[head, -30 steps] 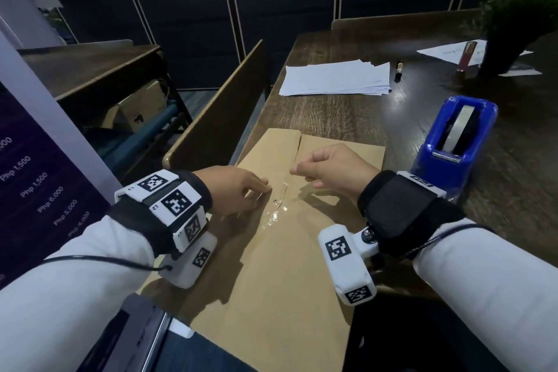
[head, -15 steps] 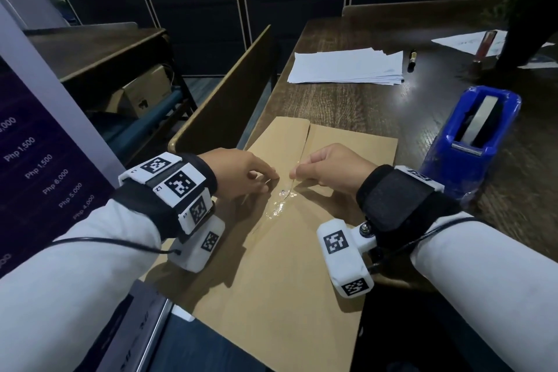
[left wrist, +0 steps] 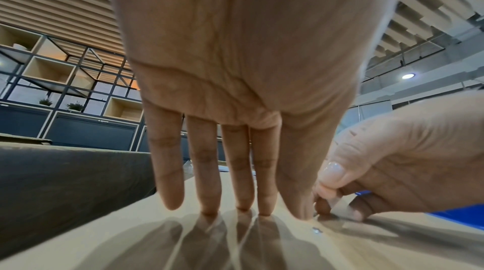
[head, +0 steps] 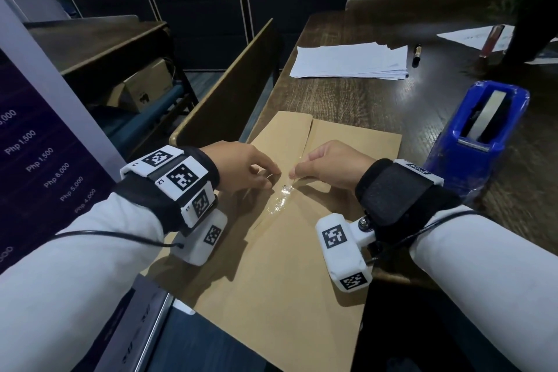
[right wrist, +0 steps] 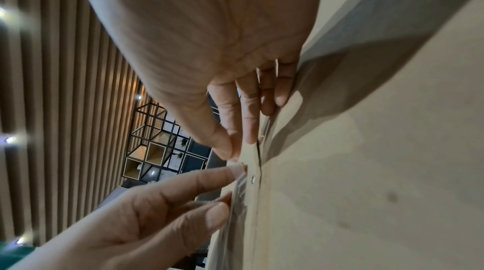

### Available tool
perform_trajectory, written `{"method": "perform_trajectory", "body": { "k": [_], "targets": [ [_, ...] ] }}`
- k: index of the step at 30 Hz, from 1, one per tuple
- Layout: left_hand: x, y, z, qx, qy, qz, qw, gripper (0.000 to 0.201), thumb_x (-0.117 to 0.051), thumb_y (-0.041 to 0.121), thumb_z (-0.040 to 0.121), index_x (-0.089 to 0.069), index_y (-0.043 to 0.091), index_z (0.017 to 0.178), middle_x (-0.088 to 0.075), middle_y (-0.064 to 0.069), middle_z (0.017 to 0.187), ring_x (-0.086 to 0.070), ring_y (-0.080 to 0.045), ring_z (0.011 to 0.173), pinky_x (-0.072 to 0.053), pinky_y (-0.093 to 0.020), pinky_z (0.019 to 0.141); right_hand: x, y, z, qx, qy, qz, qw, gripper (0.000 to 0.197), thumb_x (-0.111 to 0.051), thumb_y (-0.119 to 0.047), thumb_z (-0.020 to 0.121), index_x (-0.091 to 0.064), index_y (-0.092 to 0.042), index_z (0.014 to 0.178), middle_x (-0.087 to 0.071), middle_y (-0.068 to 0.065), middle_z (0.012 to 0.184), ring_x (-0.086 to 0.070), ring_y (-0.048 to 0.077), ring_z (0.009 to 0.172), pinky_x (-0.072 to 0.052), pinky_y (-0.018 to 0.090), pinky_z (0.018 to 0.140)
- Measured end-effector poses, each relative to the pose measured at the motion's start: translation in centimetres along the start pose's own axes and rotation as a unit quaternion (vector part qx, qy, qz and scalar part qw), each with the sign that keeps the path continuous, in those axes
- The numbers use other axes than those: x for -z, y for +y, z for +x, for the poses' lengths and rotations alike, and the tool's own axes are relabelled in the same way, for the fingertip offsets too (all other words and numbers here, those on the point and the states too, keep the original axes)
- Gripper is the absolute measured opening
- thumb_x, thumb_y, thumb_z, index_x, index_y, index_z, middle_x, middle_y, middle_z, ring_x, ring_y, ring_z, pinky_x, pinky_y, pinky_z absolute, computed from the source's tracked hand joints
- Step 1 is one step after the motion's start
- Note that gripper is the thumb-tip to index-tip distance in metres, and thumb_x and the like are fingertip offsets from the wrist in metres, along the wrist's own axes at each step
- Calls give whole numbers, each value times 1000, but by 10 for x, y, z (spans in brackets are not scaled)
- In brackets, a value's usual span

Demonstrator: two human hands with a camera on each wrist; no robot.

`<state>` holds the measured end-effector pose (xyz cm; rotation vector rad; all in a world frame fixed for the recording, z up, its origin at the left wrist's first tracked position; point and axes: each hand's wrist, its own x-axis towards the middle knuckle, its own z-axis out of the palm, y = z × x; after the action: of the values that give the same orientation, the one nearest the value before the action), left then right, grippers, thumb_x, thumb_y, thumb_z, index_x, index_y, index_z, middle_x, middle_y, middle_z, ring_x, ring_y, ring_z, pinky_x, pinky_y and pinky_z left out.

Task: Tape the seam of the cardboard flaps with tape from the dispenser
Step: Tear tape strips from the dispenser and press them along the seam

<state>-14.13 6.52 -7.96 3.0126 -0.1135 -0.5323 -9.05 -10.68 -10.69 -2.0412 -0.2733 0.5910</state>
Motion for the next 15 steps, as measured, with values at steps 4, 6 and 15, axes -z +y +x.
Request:
{"method": "perform_trajectory", "body": {
  "k": [4,6,15],
  "targets": [
    [0,0,0,5,-5,4,1000,37,-56,45,90,-53,46,127,-60,14,127,-56,-7,113,-47,-32,96,-1,1,0,4,4,-26,1000,34,-75,-24,79,-72,3,99,-62,6,80,-53,14,69,-41,24,62],
    [0,1,-1,8,-1,2,1000,37,-57,46,90,-54,45,126,-61,14,125,-57,-7,113,-48,-31,94,-1,1,0,3,5,-29,1000,35,-74,-24,79,-71,4,100,-61,7,79,-53,14,67,-42,20,59],
    [2,7,1,13,6,10,1000,37,-63,49,85,-58,41,121,-61,15,124,-58,-8,109,-48,-29,90,-3,2,2,9,10,-50,999,34,-73,-25,80,-71,4,98,-59,8,79,-52,18,70,-42,25,65]
  ]
}}
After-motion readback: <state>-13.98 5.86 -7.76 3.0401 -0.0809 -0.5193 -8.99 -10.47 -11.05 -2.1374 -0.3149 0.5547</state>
